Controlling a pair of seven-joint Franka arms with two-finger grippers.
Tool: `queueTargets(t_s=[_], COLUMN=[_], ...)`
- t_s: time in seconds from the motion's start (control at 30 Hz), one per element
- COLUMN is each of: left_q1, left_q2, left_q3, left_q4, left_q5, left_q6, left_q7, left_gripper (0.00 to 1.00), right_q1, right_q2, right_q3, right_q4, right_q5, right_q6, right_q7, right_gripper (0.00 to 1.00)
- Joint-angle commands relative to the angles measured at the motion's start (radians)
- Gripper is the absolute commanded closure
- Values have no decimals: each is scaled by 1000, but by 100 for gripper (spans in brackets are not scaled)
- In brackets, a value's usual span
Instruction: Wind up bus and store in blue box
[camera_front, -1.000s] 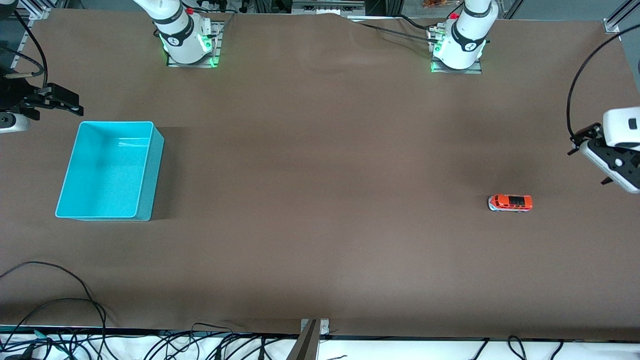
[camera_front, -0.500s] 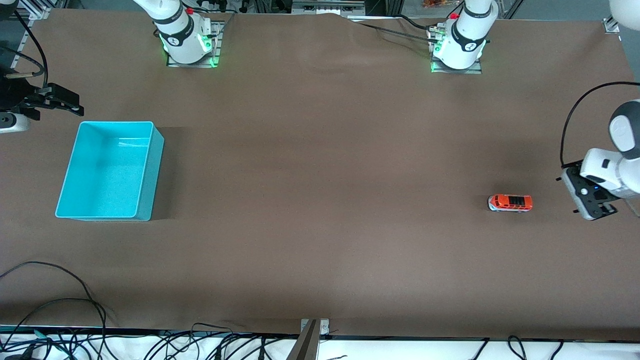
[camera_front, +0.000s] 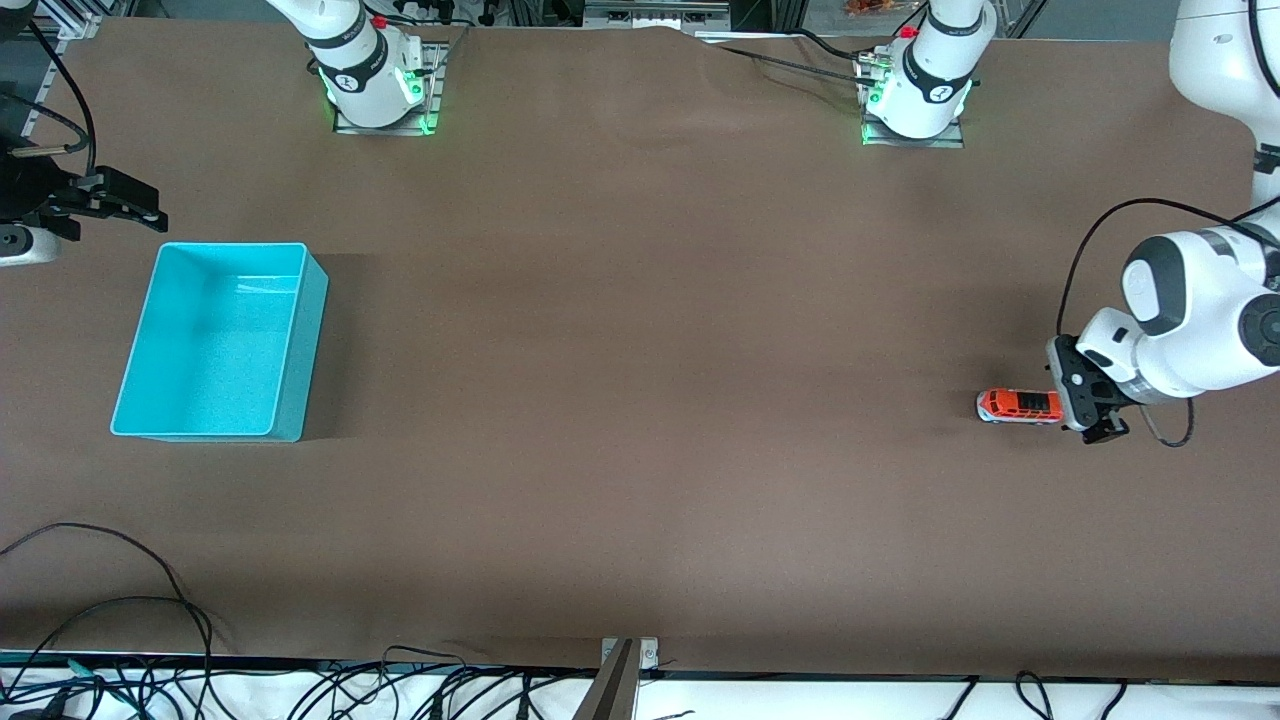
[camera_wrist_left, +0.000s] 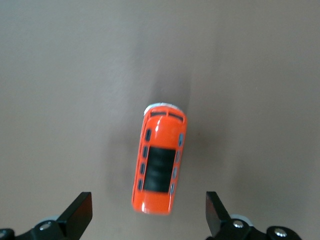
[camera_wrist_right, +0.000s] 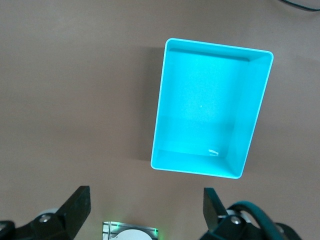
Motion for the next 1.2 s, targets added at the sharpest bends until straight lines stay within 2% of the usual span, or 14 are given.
queueTargets(t_s=[0.0, 0.43, 0.5, 0.57, 0.7, 0.77, 0.8, 0.97, 1.17], left_q1=[12, 12, 12, 10, 10, 9, 8, 5, 7], left_q2=[25, 85, 93, 96, 102, 106, 108, 108, 111], left_q3=[-21, -21, -21, -21, -21, -21, -21, -21, -21], left_q4=[-18, -19, -19, -18, -16, -13, -12, -12, -12], left_q5=[-29, -31, -31, -31, -31, -31, -31, -29, -28], left_q6=[51, 65, 65, 65, 65, 65, 65, 67, 68], left_q7=[96, 122, 122, 122, 121, 122, 122, 122, 122], left_gripper=[0, 2, 13, 32, 47, 62, 66, 77, 78], right_q1=[1, 0, 0, 0, 0, 0, 0, 0, 0], right_q2=[7, 7, 7, 7, 7, 7, 7, 7, 7], right_q3=[0, 0, 0, 0, 0, 0, 0, 0, 0], right_q4=[23, 23, 23, 23, 23, 23, 23, 23, 23], right_q5=[-3, -6, -6, -5, -5, -5, -6, -8, -8], right_q6=[-8, -8, -8, -8, -9, -9, -8, -8, -8], right_q7=[9, 9, 9, 9, 9, 9, 8, 8, 8], right_gripper=[0, 0, 0, 0, 0, 0, 0, 0, 0])
